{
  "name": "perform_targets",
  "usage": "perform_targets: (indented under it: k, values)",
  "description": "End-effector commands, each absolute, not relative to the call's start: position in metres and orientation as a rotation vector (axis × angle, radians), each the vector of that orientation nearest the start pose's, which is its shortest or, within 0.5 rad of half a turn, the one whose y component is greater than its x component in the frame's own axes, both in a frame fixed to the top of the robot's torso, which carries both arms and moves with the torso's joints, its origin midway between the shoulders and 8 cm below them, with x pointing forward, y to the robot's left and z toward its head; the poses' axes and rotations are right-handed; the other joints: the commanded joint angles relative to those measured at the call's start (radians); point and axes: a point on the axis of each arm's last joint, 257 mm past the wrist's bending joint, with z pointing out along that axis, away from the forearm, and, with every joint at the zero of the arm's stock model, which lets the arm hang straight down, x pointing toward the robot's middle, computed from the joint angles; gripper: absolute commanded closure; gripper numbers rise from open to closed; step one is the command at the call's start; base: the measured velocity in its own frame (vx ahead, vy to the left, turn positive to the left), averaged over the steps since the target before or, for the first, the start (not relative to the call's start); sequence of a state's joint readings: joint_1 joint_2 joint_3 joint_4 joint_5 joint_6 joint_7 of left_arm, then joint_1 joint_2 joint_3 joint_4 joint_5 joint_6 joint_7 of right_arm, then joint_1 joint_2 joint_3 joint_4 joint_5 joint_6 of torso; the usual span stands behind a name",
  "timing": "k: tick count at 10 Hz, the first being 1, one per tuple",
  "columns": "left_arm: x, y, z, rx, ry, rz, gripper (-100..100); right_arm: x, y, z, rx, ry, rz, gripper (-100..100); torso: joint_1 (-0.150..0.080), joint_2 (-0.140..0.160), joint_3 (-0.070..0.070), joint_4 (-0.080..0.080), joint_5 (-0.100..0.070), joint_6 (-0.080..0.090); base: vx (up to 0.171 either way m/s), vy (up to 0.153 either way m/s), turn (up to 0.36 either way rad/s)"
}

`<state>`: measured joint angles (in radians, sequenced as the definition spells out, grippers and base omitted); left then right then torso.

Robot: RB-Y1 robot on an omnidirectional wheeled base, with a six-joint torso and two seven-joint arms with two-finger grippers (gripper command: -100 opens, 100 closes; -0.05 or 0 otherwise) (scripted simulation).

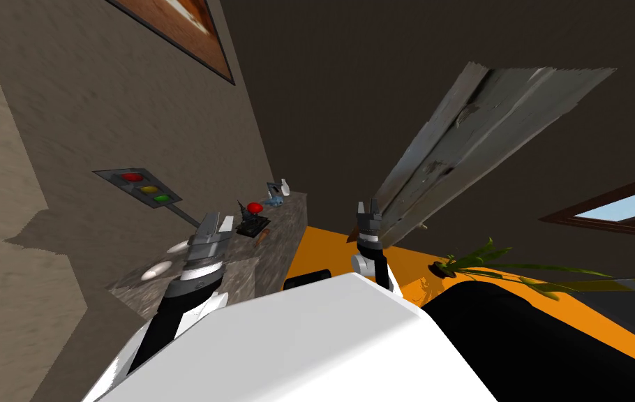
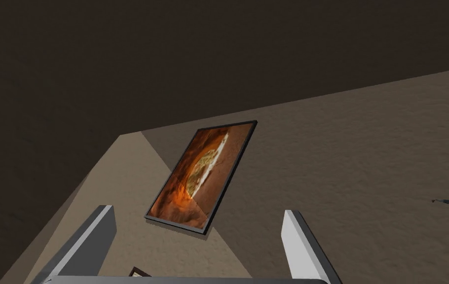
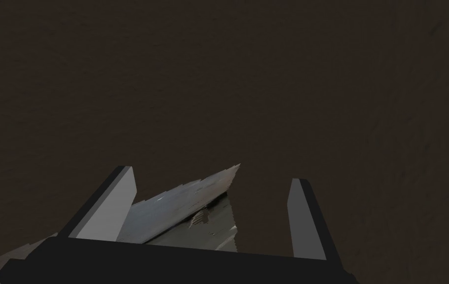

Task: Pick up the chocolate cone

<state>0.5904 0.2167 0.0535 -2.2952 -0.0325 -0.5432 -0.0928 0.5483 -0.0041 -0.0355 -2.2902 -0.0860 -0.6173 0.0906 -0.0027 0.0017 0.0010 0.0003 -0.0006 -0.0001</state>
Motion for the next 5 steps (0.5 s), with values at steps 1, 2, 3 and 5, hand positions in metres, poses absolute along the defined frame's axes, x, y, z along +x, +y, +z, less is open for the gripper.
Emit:
perform_targets:
  k: [1, 2, 3, 5]
  values:
    - [0.331, 0.277, -0.01, -0.47, 0.936, -1.11, -100, 0.313, -0.302, 0.036, 0.603, 0.523, 1.232, 0, 0.0, 0.0, 0.0, 0.0, 0.0, 0.0, -0.029, -0.057, 0.066]
    - [0.332, 0.28, -0.024, -0.489, 0.994, -1.097, -100, 0.313, -0.302, 0.036, 0.603, 0.523, 1.232, 0, -0.001, 0.0, 0.0, 0.0, 0.0, 0.0, -0.023, -0.06, 0.042]
    - [0.332, 0.283, -0.037, -0.506, 1.052, -1.084, -100, 0.313, -0.302, 0.036, 0.603, 0.523, 1.232, 0, -0.001, 0.0, 0.0, 0.0, 0.0, 0.0, -0.024, -0.055, 0.038]
    - [0.332, 0.285, -0.052, -0.516, 1.126, -1.068, -100, 0.313, -0.302, 0.036, 0.603, 0.523, 1.232, 0, 0.001, 0.0, 0.0, 0.0, 0.0, 0.0, -0.014, -0.025, 0.015]
